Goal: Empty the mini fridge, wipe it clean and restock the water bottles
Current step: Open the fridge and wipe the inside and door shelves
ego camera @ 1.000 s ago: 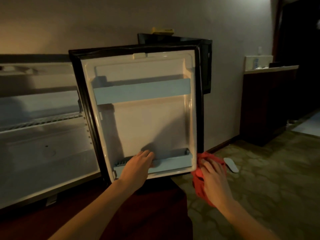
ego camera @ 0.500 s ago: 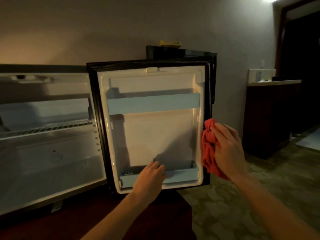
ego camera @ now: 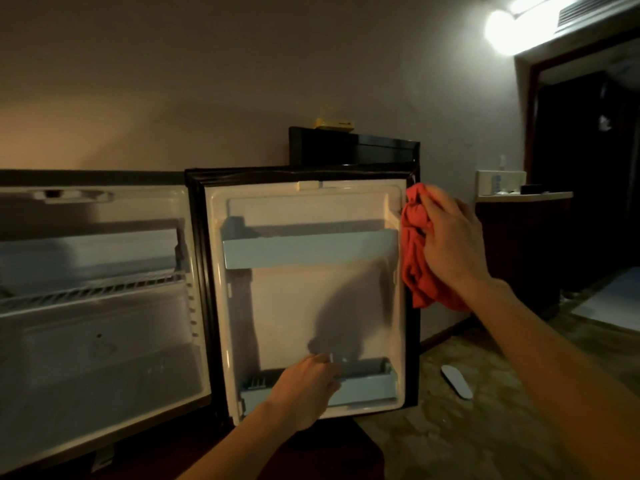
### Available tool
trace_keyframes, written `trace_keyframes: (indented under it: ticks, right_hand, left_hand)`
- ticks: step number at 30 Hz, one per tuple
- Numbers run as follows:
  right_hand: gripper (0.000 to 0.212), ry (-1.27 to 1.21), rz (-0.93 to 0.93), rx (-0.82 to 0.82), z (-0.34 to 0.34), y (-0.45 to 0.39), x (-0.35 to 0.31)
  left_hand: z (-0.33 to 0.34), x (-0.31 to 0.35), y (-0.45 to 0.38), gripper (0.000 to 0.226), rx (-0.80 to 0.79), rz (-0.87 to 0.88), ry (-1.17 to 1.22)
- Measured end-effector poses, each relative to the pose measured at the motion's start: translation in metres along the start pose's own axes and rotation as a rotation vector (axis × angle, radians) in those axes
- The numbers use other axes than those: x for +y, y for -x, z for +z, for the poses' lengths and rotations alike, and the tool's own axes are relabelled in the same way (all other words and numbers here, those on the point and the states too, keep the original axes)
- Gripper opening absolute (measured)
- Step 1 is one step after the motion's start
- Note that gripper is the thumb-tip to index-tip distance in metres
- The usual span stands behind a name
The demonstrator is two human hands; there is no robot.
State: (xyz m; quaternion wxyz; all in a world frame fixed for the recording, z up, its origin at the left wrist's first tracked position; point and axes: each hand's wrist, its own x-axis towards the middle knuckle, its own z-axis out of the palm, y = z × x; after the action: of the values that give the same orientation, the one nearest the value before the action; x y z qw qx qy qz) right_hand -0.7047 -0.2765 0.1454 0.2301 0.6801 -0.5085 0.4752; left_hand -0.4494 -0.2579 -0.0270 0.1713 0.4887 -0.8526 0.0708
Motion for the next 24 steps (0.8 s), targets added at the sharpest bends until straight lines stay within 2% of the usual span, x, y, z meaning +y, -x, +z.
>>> trace_keyframes:
  ticks: [5, 9, 11, 14, 16, 19, 21, 24]
  right_hand:
    - [0.054, 0.026, 0.031, -0.117, 0.010, -0.014, 0.008]
    - [0.031, -0.041, 0.030, -0.244, 0.036, 0.016, 0.023]
    - [0.027, -0.057, 0.042, -0.289, 0.046, 0.034, 0.029]
    - [0.047, -0.069, 0.053, -0.245, 0.046, 0.040, 0.034]
    - [0.058, -0.074, 0.032, -0.166, 0.035, 0.023, 0.031]
    - [0.057, -0.066, -0.014, -0.063, 0.014, -0.014, 0.020]
    - [0.058, -0.041, -0.026, -0.046, 0.005, -0.034, 0.015]
    - [0.057, -0.020, -0.034, -0.067, 0.001, -0.055, 0.014]
  left_hand:
    - [-0.030, -0.002, -0.008, 0.029, 0.073, -0.040, 0.053]
    - [-0.051, -0.006, -0.008, 0.028, 0.144, -0.043, 0.051]
    - [-0.059, -0.008, -0.007, 0.028, 0.172, -0.037, 0.038]
    - [-0.077, -0.008, -0.006, 0.031, 0.260, 0.051, -0.075]
    - [-0.098, -0.006, -0.011, 0.033, 0.425, 0.145, -0.217]
    - [-0.136, -0.008, -0.030, 0.045, 0.638, 0.184, -0.404]
    - [-0.158, -0.009, -0.042, 0.054, 0.620, 0.114, -0.452]
    - [-0.165, -0.017, -0.054, 0.044, 0.506, -0.023, -0.417]
